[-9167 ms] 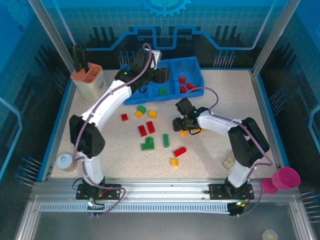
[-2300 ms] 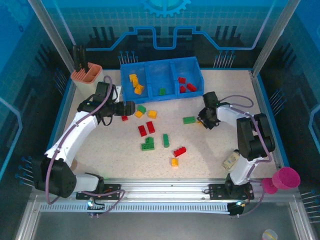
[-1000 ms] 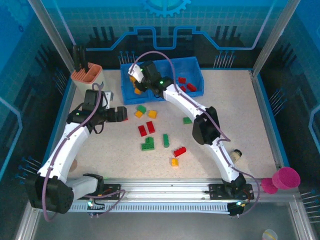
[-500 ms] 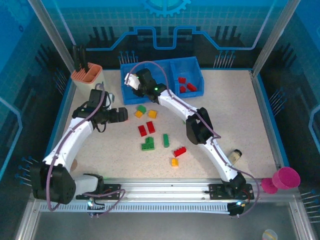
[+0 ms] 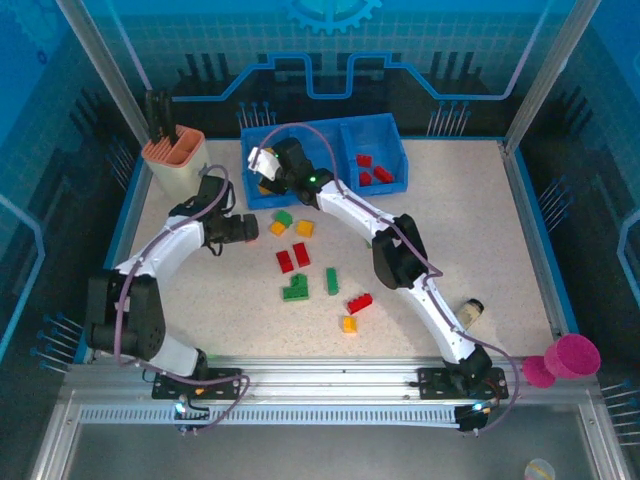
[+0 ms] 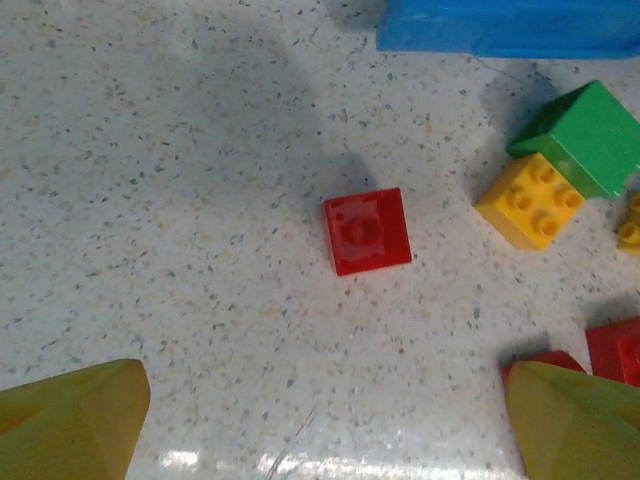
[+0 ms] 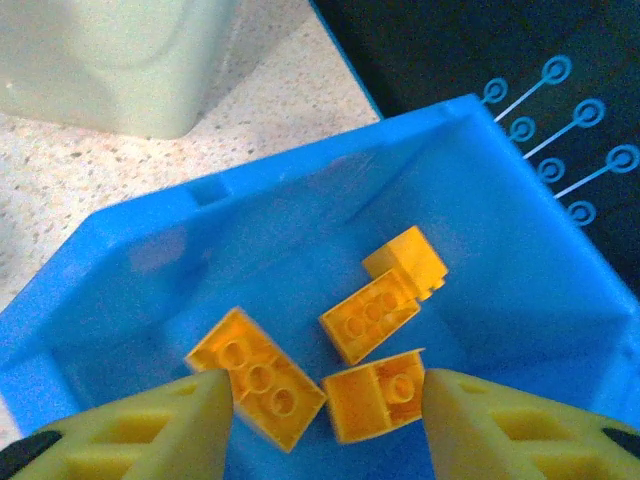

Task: Sort the legos into containers by color
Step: Place the lego in the container, then pick up the lego from the middle-left of the table.

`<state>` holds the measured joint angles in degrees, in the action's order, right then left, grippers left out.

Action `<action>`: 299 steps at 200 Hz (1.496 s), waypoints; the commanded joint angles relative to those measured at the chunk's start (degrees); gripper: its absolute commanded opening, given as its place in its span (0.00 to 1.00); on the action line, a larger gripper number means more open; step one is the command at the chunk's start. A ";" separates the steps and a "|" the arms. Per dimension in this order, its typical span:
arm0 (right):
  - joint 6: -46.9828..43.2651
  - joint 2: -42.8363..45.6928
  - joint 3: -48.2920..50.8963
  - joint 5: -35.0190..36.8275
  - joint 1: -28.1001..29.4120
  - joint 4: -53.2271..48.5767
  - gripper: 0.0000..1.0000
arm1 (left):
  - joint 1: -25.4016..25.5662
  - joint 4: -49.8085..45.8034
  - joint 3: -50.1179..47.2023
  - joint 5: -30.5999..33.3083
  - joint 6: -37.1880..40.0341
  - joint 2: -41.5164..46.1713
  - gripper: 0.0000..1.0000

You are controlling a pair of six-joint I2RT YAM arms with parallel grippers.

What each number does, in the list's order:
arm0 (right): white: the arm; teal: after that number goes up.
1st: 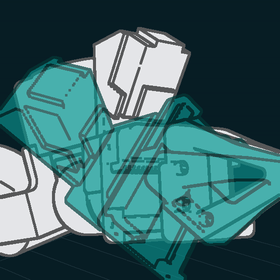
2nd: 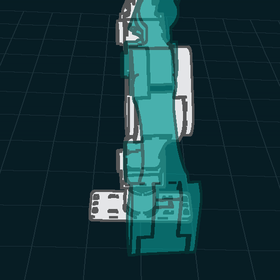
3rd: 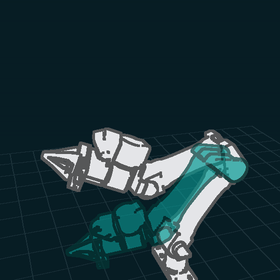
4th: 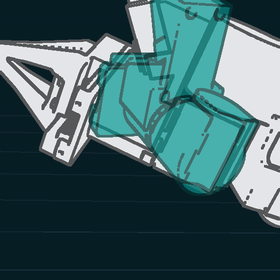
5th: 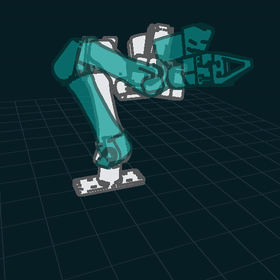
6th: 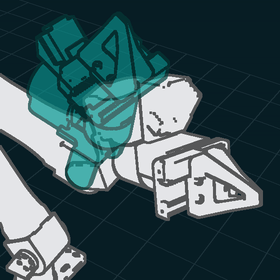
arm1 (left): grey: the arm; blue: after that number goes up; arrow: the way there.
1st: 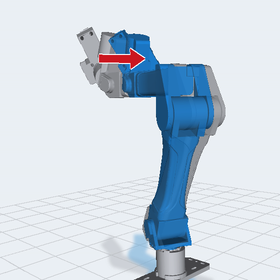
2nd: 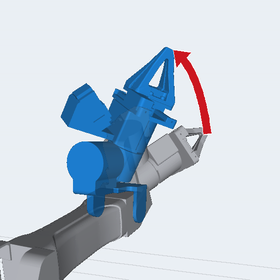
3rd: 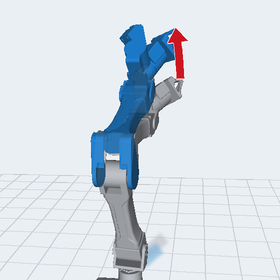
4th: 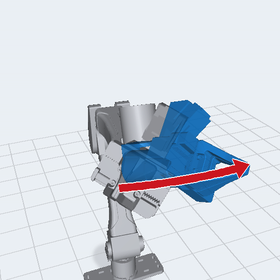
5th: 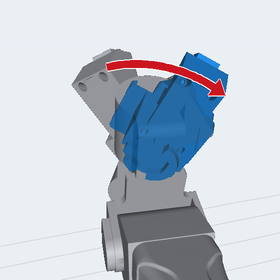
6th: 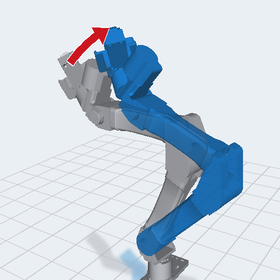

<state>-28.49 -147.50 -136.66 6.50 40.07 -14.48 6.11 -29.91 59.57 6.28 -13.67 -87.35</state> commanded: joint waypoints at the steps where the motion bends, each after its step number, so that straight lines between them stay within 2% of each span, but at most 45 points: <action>1: 1.43 6.57 2.64 -2.46 -0.55 2.77 0.53 | -0.57 3.64 2.11 0.24 -2.96 -3.44 0.91; 40: 3.65 17.89 13.67 -2.47 -2.17 6.51 0.54 | 0.85 5.77 3.26 1.71 -4.91 -9.38 0.88; 96: 6.76 37.53 37.02 2.10 -5.21 11.68 0.56 | 2.49 7.95 4.49 4.44 -8.83 -15.28 0.83; 122: 8.29 44.14 44.41 6.51 -6.58 10.41 0.56 | 3.02 7.15 5.47 4.52 -9.60 -16.99 0.78; 144: 11.08 49.10 49.82 9.23 -7.93 9.98 0.57 | 3.38 5.89 6.97 4.10 -9.67 -18.48 0.69; 176: 14.72 54.50 55.22 11.52 -9.69 7.81 0.57 | 3.65 3.95 8.88 3.74 -9.77 -20.29 0.49; 201: 18.54 58.91 58.85 11.49 -11.02 2.79 0.59 | 3.65 2.37 9.77 3.23 -9.53 -20.95 0.41; 248: 25.45 65.51 67.56 8.98 -12.84 -3.61 0.60 | 3.90 0.40 9.86 2.87 -9.00 -21.79 0.39; 299: 31.07 68.19 73.88 4.15 -12.92 -4.02 0.63 | 6.55 -1.64 11.78 2.24 -8.08 -22.25 0.37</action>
<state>-1.98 -81.43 -65.34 13.80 27.40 -17.19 10.24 -27.20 69.97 9.69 -22.57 -108.47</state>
